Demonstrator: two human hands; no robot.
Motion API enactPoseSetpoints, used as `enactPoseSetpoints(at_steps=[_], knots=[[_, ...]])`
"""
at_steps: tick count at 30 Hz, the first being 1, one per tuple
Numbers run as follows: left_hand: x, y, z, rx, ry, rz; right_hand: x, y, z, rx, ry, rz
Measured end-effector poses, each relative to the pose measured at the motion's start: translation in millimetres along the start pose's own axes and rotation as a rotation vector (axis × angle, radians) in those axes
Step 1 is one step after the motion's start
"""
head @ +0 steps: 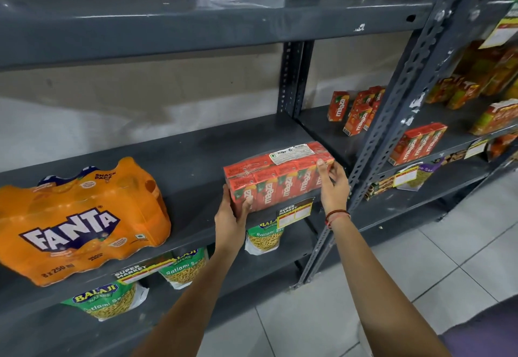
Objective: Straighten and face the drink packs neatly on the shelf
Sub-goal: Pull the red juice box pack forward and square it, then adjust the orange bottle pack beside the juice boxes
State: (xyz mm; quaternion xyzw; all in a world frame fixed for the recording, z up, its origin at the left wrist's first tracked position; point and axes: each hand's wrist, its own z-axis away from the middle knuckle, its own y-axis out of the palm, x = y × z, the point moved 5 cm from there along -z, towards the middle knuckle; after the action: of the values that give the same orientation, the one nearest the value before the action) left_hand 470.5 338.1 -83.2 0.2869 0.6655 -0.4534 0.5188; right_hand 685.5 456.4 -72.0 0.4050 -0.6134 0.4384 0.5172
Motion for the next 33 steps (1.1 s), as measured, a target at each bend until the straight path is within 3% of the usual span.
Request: enactPoseSetpoints(at_steps=[22,26,28,33], knots=[[-3,17,-5,-0.041,0.049,0.000,0,-10,-25,0.141,0.008,0.197],[-3,15,-7,0.012,0.012,-0.011,10,-10,-23,0.144,0.017,0.241],[-3,10,-9,0.061,0.006,-0.025,13,-11,-16,0.108,0.011,0.221],[17,-27,17,0.026,-0.054,-0.005,25,-13,48,-0.218,-0.079,0.047]])
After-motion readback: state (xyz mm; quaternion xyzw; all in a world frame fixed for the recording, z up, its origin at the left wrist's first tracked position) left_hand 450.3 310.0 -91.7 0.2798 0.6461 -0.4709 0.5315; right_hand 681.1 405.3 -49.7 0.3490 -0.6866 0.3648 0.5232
